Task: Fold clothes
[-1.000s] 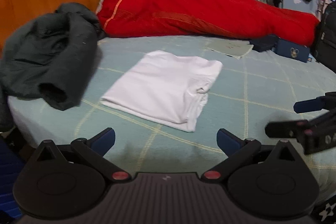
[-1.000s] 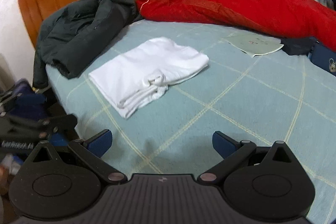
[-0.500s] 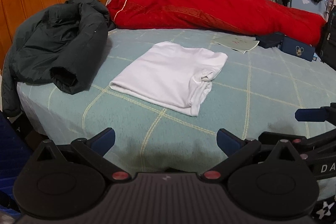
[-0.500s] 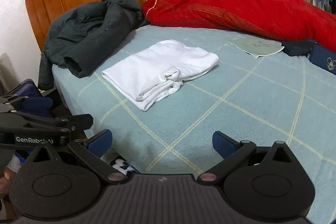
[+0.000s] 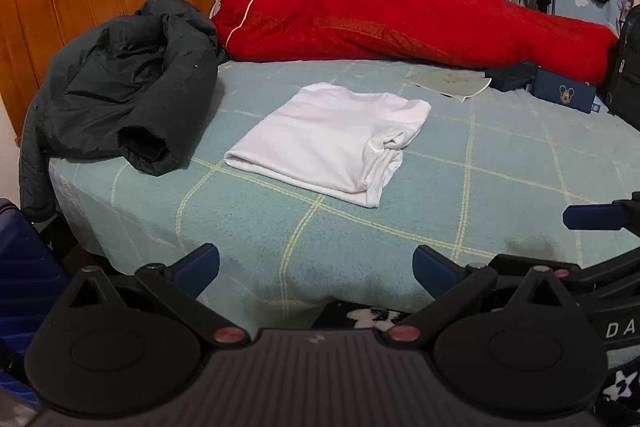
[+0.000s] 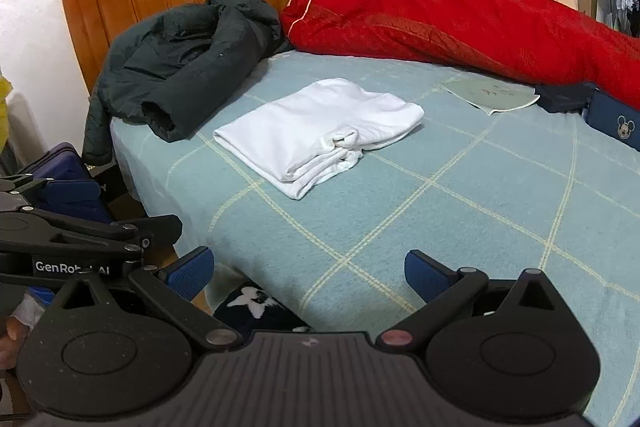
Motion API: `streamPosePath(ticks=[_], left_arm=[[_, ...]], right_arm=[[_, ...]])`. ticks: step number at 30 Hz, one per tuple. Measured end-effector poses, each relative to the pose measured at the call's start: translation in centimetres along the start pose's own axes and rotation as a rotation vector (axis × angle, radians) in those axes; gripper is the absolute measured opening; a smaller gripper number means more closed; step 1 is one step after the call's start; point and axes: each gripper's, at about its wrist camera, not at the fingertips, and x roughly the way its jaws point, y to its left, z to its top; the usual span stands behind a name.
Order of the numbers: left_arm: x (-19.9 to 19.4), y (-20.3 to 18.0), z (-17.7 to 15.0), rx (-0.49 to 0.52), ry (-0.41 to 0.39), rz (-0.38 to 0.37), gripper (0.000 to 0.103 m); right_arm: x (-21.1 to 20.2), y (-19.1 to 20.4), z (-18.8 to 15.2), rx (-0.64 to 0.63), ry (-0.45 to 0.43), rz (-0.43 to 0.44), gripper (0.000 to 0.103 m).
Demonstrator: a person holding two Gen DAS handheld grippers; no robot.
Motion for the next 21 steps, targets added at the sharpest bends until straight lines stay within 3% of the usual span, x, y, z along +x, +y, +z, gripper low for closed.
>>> streamPosePath(ticks=[21], left_arm=[[-1.3, 0.2, -0.7, -0.016, -0.013, -0.016, 0.102]], right_arm=[[-1.7, 1.2, -0.5, -0.022, -0.019, -0.006, 0.103]])
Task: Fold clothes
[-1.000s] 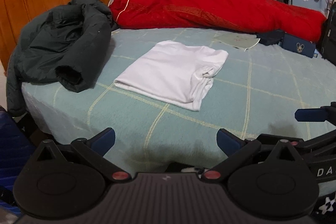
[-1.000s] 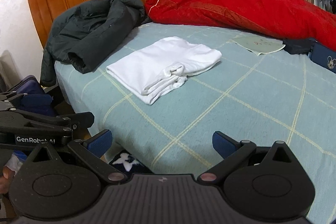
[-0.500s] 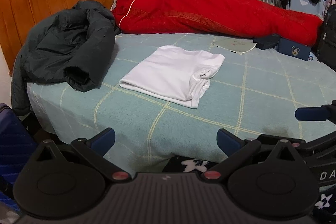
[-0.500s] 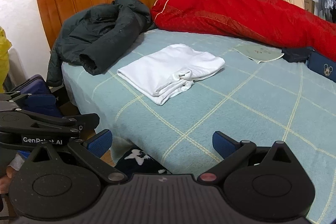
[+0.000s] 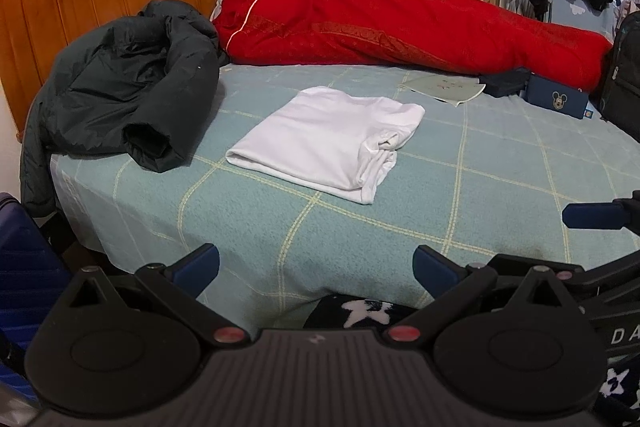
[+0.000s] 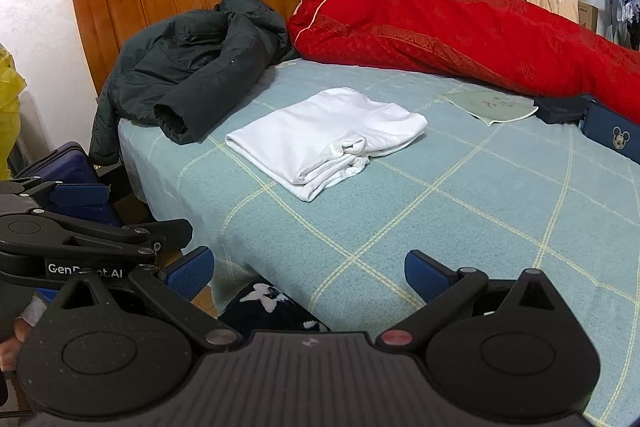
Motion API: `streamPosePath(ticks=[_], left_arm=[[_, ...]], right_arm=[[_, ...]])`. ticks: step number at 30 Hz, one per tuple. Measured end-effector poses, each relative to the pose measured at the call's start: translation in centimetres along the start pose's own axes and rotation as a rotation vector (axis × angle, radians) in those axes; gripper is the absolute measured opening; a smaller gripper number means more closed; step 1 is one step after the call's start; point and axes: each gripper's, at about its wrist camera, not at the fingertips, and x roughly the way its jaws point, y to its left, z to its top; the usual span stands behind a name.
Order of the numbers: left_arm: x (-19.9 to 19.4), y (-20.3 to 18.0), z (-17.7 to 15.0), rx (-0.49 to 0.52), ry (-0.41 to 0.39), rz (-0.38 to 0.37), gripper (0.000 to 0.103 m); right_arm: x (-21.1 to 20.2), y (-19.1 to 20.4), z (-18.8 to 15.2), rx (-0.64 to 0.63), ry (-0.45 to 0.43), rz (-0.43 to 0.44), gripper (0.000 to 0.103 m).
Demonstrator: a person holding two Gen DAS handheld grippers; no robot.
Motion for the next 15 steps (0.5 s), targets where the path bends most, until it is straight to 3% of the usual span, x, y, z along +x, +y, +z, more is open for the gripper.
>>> streamPosePath(ticks=[15], left_arm=[[-0.04, -0.08, 0.01, 0.008, -0.001, 0.005, 0.102]], right_arm=[[-0.09, 0.03, -0.24, 0.0, 0.003, -0.001, 0.103]])
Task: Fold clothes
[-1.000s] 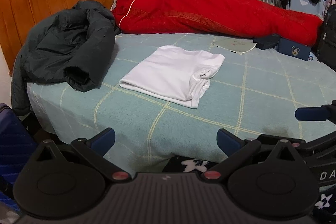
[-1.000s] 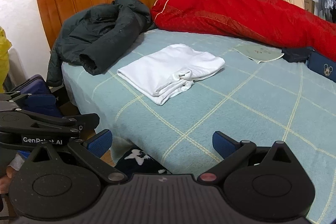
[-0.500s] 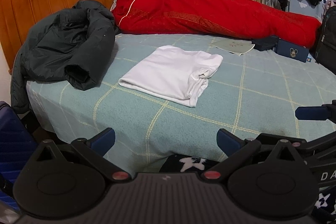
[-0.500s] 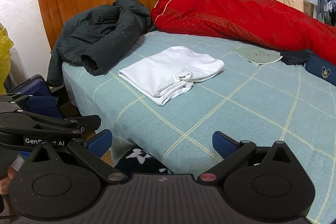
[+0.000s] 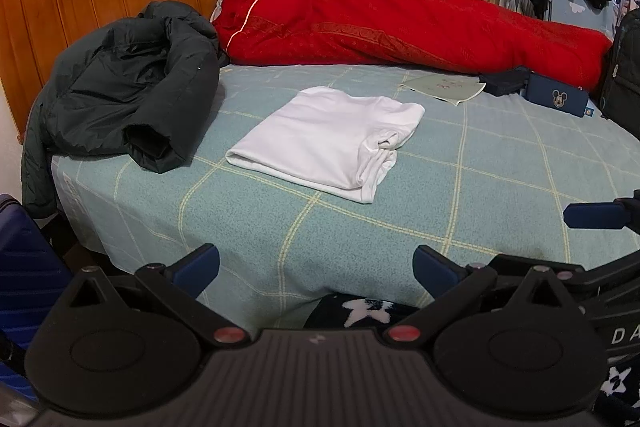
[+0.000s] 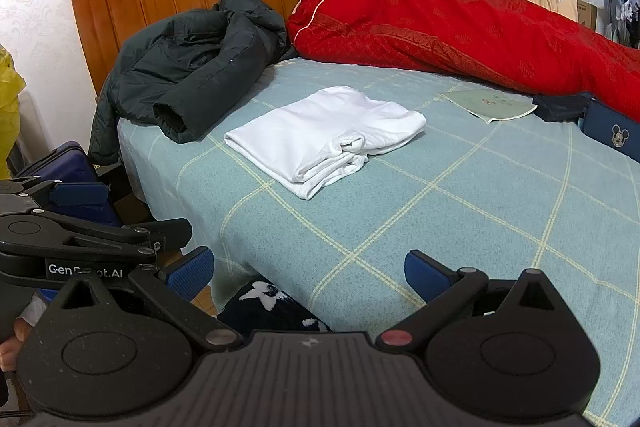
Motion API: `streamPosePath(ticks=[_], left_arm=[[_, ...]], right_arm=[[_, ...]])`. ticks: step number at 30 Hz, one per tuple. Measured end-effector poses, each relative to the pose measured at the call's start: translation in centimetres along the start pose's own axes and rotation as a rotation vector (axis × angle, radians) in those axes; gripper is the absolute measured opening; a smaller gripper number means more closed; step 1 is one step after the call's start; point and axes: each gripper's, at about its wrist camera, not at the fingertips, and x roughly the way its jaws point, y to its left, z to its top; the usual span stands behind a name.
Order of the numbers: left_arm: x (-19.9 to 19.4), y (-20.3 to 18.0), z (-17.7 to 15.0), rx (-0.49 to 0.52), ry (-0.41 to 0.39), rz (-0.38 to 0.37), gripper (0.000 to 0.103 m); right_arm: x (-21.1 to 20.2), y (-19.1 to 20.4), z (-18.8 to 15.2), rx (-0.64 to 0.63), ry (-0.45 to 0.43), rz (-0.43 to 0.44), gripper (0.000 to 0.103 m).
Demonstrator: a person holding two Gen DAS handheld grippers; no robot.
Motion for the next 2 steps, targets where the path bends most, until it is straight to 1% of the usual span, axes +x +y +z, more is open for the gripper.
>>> streamPosePath(ticks=[2], left_arm=[[0.02, 0.03, 0.02, 0.001, 0.0, 0.001, 0.102]], right_arm=[[-0.02, 0.01, -0.01, 0.0, 0.0, 0.001, 0.103]])
